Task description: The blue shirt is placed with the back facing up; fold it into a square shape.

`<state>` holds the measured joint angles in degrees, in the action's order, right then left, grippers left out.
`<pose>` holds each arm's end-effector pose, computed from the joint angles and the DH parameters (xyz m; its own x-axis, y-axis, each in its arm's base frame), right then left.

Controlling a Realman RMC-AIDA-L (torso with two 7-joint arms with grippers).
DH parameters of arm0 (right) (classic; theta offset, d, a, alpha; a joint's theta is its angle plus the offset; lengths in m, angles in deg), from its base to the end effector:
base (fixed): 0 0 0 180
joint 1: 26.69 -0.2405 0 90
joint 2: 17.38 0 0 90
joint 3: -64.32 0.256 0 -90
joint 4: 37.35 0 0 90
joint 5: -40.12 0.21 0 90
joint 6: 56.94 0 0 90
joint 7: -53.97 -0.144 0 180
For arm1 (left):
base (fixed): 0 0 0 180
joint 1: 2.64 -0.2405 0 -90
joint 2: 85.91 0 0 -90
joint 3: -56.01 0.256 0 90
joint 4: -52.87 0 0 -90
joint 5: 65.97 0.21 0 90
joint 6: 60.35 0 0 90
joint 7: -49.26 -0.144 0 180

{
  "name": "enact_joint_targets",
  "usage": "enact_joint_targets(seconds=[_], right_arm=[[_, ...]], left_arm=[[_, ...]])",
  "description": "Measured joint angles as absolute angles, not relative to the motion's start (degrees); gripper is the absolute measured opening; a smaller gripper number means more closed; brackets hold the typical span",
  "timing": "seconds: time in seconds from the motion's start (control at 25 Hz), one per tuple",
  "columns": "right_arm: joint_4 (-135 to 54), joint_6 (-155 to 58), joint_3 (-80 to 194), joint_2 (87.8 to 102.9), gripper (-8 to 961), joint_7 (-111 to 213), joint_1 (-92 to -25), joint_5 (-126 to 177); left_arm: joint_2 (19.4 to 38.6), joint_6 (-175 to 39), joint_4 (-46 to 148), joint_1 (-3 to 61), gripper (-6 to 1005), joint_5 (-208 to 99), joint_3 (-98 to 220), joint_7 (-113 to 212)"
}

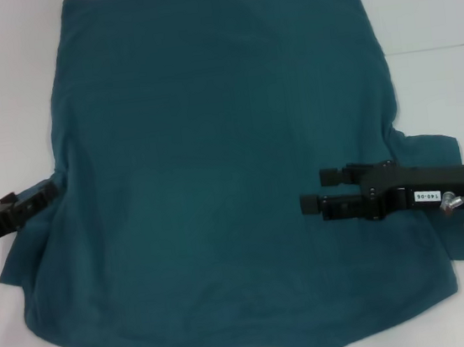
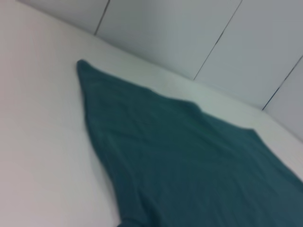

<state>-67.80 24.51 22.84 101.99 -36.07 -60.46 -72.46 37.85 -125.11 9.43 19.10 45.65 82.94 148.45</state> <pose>0.2554 0.3452 -0.0266 0.6521 -0.5445 -0.5276 -0.6568 -0.7533 -0.0343 -0.3514 0.3304 0.0373 0.3598 0.5271 0.7699 0.9320 -0.2413 -0.2704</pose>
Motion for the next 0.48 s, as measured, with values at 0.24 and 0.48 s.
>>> enact_joint_targets(seconds=[0.24,0.48], right_arm=[[-67.8,24.4,22.8,102.06,883,-36.1,-60.7,-72.5],[-67.8,24.4,22.8,102.06,882,-36.1,-60.7,-72.5]], left_arm=[[37.90,-125.7,7.2,17.9,876,48.4,82.7,150.6],[38.00,-125.8,6.7,17.1,877,49.7,82.6,151.0]])
